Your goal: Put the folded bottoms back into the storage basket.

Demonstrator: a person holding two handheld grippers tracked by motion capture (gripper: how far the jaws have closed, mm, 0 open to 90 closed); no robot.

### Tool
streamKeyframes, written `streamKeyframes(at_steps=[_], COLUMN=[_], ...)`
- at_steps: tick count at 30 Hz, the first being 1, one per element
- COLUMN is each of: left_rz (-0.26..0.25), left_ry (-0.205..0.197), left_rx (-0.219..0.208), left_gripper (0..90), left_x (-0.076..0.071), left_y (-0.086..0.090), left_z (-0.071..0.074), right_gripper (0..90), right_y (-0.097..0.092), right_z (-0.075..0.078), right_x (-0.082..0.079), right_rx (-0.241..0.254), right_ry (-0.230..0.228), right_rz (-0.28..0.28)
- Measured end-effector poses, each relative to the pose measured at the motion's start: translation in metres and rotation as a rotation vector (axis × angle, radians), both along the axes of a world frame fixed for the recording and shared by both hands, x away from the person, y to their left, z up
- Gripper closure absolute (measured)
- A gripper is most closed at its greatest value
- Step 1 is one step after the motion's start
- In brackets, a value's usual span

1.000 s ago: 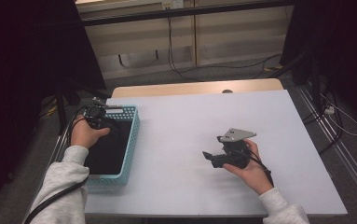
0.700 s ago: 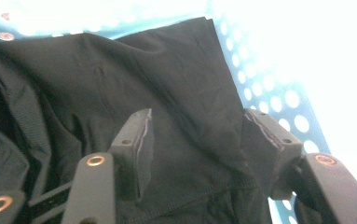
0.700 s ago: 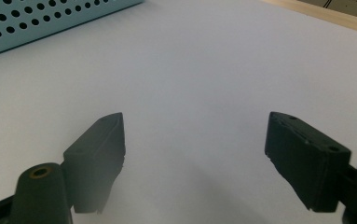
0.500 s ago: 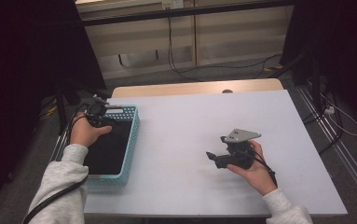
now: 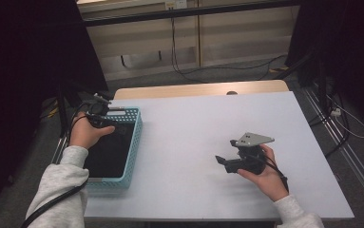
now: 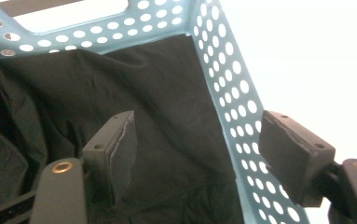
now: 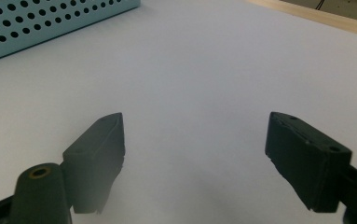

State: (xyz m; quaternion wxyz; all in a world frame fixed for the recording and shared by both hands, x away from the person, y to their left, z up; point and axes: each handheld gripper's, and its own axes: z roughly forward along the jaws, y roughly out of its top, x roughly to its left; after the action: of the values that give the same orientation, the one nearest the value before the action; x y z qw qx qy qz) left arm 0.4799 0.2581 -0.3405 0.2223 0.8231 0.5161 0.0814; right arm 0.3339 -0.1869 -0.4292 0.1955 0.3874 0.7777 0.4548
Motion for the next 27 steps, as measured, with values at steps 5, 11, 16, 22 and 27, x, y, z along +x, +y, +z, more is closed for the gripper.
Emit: streamKeyframes(at_steps=[5,11,16,22,27], left_rz=[-0.018,-0.041,-0.060,-0.110,-0.147], left_ry=[0.002,0.003,-0.001,-0.020,-0.033], left_rx=[-0.006,-0.013,-0.016,-0.035,-0.044], left_gripper=[25.8,23.4,22.8,21.6,21.3], left_x=[-0.001,-0.002,-0.003,-0.008,-0.012], left_y=[-0.007,-0.017,-0.025,-0.038,-0.049], left_z=[0.000,-0.001,0.003,0.011,0.016], right_gripper=[18.9,18.9,18.8,18.8,18.8], right_y=[-0.006,-0.007,-0.009,-0.013,-0.013], right_z=[0.000,0.001,0.000,-0.002,-0.003], right_x=[0.000,-0.003,-0.006,-0.005,-0.005], right_rx=[0.007,0.006,-0.001,0.007,0.000], right_ry=[-0.003,-0.002,0.002,0.012,0.014], right_rz=[-0.021,-0.014,-0.009,-0.013,-0.009])
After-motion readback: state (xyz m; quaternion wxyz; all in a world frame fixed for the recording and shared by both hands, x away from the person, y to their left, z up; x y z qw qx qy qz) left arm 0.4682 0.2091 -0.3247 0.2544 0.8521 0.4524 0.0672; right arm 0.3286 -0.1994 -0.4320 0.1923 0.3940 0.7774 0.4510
